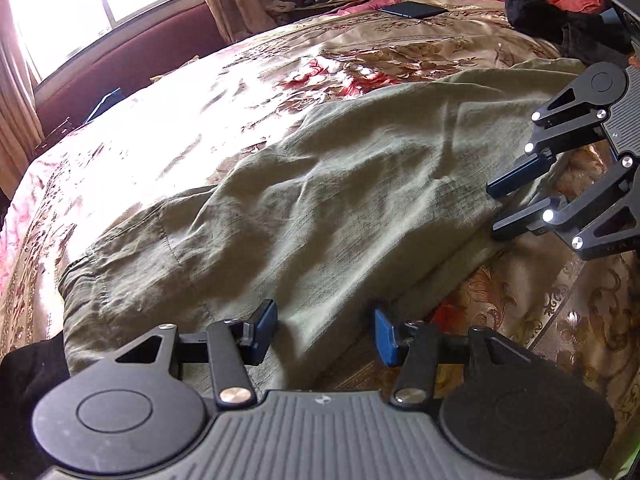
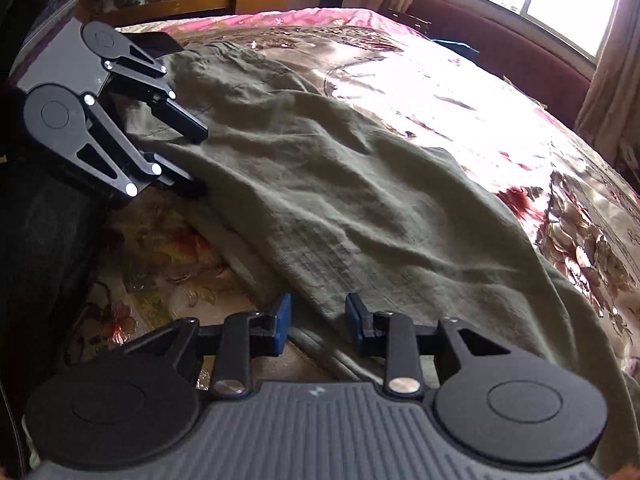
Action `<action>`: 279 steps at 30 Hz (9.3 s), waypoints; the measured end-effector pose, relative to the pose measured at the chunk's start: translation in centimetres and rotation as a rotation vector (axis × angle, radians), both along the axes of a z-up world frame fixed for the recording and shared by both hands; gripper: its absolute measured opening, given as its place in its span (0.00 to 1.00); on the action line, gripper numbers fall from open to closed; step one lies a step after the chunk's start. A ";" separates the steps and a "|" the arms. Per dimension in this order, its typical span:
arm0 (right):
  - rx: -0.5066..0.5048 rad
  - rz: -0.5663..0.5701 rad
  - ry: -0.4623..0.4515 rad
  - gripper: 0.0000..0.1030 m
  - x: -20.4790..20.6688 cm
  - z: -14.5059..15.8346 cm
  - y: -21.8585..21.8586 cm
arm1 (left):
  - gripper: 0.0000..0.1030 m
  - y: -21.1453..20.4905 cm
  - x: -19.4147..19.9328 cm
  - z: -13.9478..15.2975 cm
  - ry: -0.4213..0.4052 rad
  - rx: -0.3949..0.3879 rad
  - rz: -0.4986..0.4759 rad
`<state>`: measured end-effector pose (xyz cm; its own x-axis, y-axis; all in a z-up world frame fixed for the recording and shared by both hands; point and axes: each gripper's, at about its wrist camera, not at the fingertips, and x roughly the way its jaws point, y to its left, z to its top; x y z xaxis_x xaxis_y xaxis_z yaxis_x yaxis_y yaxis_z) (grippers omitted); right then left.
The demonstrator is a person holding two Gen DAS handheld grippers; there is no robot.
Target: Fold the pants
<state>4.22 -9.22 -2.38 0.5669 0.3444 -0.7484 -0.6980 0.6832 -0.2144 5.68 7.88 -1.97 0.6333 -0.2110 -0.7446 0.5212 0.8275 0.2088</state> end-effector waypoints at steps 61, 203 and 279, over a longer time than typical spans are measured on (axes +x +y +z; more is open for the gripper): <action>0.152 0.103 0.037 0.31 0.0 -0.4 11.9 | 0.33 6.0 -5.1 1.3 -0.298 0.575 -0.054; 1.084 -1.307 -0.304 0.05 0.0 1.3 -39.3 | 0.44 -21.2 -0.2 -1.2 -0.042 0.008 -0.376; 1.057 -1.420 -0.017 0.11 -6.2 -2.5 -42.0 | 0.49 -22.4 0.0 -1.1 -0.052 0.067 -0.423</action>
<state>-1.97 -51.20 -4.93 0.8348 -0.0869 -0.5437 0.4975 0.5422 0.6772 5.64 -14.55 -3.10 0.5384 -0.4121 -0.7351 0.7990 0.5269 0.2897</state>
